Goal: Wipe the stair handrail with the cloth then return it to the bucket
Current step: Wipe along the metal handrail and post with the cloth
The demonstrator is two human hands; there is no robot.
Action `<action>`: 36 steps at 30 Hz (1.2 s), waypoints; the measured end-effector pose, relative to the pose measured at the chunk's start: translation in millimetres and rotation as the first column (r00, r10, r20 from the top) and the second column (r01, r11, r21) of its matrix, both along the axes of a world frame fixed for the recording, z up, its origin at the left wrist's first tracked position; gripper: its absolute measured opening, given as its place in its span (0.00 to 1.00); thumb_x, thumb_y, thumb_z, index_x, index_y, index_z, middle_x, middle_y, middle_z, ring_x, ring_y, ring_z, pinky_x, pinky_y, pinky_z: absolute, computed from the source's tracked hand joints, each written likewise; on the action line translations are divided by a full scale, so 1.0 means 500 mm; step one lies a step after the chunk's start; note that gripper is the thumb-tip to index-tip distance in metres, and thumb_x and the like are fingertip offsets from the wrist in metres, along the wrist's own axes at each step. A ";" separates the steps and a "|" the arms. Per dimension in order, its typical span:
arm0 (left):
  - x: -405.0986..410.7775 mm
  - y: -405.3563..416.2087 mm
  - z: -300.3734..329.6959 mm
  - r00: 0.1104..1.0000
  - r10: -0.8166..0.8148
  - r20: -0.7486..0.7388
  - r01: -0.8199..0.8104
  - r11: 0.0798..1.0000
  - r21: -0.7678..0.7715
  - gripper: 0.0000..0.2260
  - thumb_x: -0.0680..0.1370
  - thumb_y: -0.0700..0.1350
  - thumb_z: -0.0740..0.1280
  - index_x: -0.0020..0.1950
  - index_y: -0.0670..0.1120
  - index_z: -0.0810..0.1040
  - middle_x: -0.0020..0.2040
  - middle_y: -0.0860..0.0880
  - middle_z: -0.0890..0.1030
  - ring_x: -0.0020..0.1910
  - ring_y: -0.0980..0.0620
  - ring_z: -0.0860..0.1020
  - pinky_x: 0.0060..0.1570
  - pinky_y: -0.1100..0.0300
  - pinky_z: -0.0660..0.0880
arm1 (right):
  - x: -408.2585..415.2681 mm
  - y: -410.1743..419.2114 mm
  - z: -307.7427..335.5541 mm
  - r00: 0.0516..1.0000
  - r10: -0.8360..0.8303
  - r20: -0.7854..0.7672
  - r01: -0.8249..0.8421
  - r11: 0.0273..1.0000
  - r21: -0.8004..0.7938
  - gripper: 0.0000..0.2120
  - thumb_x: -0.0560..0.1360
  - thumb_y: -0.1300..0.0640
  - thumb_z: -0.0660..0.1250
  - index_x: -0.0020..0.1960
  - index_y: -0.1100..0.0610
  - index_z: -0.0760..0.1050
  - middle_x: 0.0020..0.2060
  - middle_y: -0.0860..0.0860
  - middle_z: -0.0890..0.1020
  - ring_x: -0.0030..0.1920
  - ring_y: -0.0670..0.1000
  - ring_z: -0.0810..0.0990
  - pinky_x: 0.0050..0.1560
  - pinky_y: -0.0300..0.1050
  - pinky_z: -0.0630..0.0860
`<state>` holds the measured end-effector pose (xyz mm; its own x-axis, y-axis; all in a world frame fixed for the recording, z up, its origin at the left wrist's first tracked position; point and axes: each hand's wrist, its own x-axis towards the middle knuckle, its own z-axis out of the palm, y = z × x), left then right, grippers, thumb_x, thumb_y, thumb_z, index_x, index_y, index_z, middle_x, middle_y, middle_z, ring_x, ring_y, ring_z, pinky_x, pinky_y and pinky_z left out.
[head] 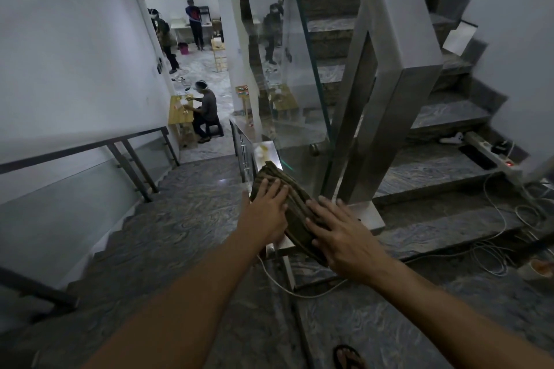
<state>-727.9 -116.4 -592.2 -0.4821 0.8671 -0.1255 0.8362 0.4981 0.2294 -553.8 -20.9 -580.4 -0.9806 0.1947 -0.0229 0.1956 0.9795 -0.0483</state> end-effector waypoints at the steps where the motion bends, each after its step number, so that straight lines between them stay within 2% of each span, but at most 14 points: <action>1: -0.015 0.005 0.000 1.000 -0.012 0.011 0.012 1.000 -0.019 0.23 0.83 0.50 0.47 0.77 0.51 0.49 0.80 0.50 0.47 0.78 0.48 0.42 0.73 0.37 0.41 | -0.009 -0.001 -0.008 1.000 0.031 0.000 -0.031 0.999 -0.038 0.27 0.77 0.46 0.50 0.73 0.56 0.63 0.75 0.56 0.63 0.76 0.57 0.54 0.75 0.59 0.50; 4: -0.060 0.020 -0.001 0.998 -0.058 0.016 0.059 0.997 -0.057 0.23 0.83 0.49 0.47 0.78 0.51 0.46 0.80 0.51 0.45 0.78 0.50 0.40 0.73 0.36 0.41 | -0.033 -0.020 -0.021 1.000 0.030 0.003 -0.030 0.994 -0.104 0.31 0.79 0.41 0.41 0.77 0.58 0.48 0.78 0.54 0.51 0.77 0.51 0.43 0.72 0.48 0.32; 7: -0.099 0.032 0.000 0.993 -0.117 0.022 0.118 0.991 -0.069 0.23 0.82 0.49 0.47 0.78 0.51 0.46 0.80 0.51 0.45 0.78 0.50 0.40 0.73 0.36 0.39 | -0.059 -0.048 -0.023 1.000 -0.026 0.009 0.027 0.987 -0.157 0.33 0.78 0.41 0.38 0.77 0.59 0.45 0.77 0.55 0.47 0.77 0.53 0.42 0.69 0.47 0.27; 9: -0.125 0.041 0.001 0.987 -0.164 0.003 0.163 0.984 -0.073 0.24 0.81 0.51 0.44 0.78 0.51 0.46 0.80 0.51 0.46 0.78 0.51 0.41 0.73 0.38 0.36 | -0.081 -0.065 -0.030 0.994 -0.106 -0.005 0.104 0.983 -0.152 0.30 0.79 0.46 0.41 0.76 0.62 0.50 0.76 0.58 0.52 0.77 0.56 0.48 0.70 0.52 0.32; 11: -0.151 0.053 -0.001 0.971 -0.234 -0.049 0.229 0.969 -0.087 0.27 0.78 0.53 0.42 0.78 0.51 0.46 0.80 0.51 0.47 0.78 0.52 0.42 0.74 0.40 0.36 | -0.107 -0.083 -0.043 0.983 -0.182 0.004 0.181 0.976 -0.120 0.27 0.78 0.50 0.48 0.72 0.64 0.63 0.71 0.62 0.67 0.73 0.60 0.65 0.70 0.59 0.48; 13: -0.177 0.074 -0.003 0.951 -0.298 -0.076 0.289 0.950 -0.115 0.25 0.80 0.52 0.43 0.78 0.51 0.45 0.80 0.50 0.46 0.78 0.52 0.42 0.75 0.44 0.37 | -0.135 -0.091 -0.049 0.965 -0.263 0.021 0.264 0.959 -0.104 0.25 0.76 0.51 0.52 0.67 0.65 0.70 0.66 0.62 0.75 0.67 0.60 0.72 0.67 0.58 0.57; 14: -0.188 0.086 -0.005 0.945 -0.318 -0.072 0.308 0.943 -0.126 0.24 0.81 0.51 0.44 0.78 0.51 0.45 0.80 0.50 0.46 0.78 0.52 0.42 0.75 0.45 0.37 | -0.146 -0.095 -0.049 0.958 -0.285 0.041 0.288 0.948 -0.134 0.27 0.76 0.51 0.50 0.68 0.65 0.68 0.67 0.63 0.73 0.69 0.61 0.70 0.68 0.57 0.54; 15: -0.196 0.098 -0.004 0.942 -0.330 -0.068 0.320 0.939 -0.129 0.24 0.81 0.50 0.45 0.78 0.51 0.45 0.80 0.50 0.45 0.78 0.52 0.42 0.75 0.47 0.38 | -0.156 -0.097 -0.043 0.954 -0.299 0.028 0.299 0.936 -0.184 0.29 0.77 0.51 0.45 0.72 0.66 0.62 0.71 0.64 0.67 0.73 0.62 0.64 0.70 0.56 0.47; 17: -0.211 0.119 -0.003 0.939 -0.340 -0.058 0.331 0.935 -0.125 0.24 0.82 0.49 0.46 0.78 0.50 0.45 0.80 0.49 0.45 0.78 0.51 0.41 0.75 0.49 0.39 | -0.177 -0.090 -0.040 0.952 -0.306 0.007 0.298 0.923 -0.242 0.34 0.74 0.48 0.35 0.76 0.65 0.46 0.76 0.63 0.50 0.77 0.61 0.46 0.69 0.50 0.33; 19: -0.225 0.136 -0.006 0.941 -0.334 -0.051 0.327 0.939 -0.105 0.24 0.82 0.49 0.47 0.78 0.49 0.45 0.80 0.48 0.45 0.78 0.51 0.41 0.75 0.50 0.39 | -0.198 -0.080 -0.039 0.942 -0.334 0.011 0.326 0.912 -0.249 0.32 0.76 0.47 0.34 0.76 0.63 0.38 0.77 0.61 0.42 0.77 0.59 0.38 0.70 0.49 0.31; 22: -0.247 0.154 -0.012 0.952 -0.302 -0.059 0.298 0.952 -0.067 0.25 0.82 0.49 0.47 0.78 0.48 0.45 0.80 0.47 0.45 0.78 0.51 0.40 0.75 0.51 0.38 | -0.233 -0.060 -0.031 0.924 -0.375 0.072 0.379 0.875 -0.301 0.28 0.82 0.50 0.43 0.75 0.62 0.36 0.77 0.59 0.39 0.76 0.57 0.35 0.73 0.52 0.35; 26: -0.276 0.176 -0.015 0.970 -0.237 -0.053 0.235 0.971 -0.037 0.24 0.82 0.48 0.48 0.78 0.47 0.48 0.80 0.47 0.48 0.78 0.49 0.44 0.75 0.50 0.41 | -0.269 -0.036 -0.031 0.920 -0.380 0.095 0.387 0.846 -0.367 0.30 0.82 0.50 0.45 0.75 0.60 0.34 0.77 0.56 0.37 0.76 0.56 0.34 0.75 0.55 0.38; 31: -0.280 0.184 -0.006 0.987 -0.141 0.075 0.138 0.990 0.038 0.24 0.81 0.47 0.51 0.77 0.47 0.53 0.78 0.45 0.55 0.77 0.47 0.51 0.76 0.49 0.46 | -0.289 -0.019 -0.034 0.925 -0.368 0.091 0.374 0.845 -0.382 0.31 0.81 0.49 0.47 0.76 0.58 0.35 0.77 0.56 0.37 0.76 0.56 0.35 0.74 0.54 0.38; 36: -0.257 0.144 -0.004 0.994 -0.075 0.081 0.070 0.996 0.064 0.26 0.82 0.46 0.50 0.77 0.42 0.46 0.79 0.43 0.48 0.78 0.47 0.45 0.74 0.55 0.42 | -0.271 -0.025 -0.027 0.938 -0.324 0.121 0.345 0.888 -0.304 0.29 0.82 0.49 0.46 0.76 0.58 0.37 0.77 0.56 0.38 0.76 0.57 0.36 0.74 0.54 0.37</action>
<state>-856.5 -44.4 -594.2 -0.4081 0.9064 -0.1086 0.8462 0.4202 0.3277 -689.2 -33.6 -593.9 -0.8528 0.4827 -0.1992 0.5222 0.7906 -0.3198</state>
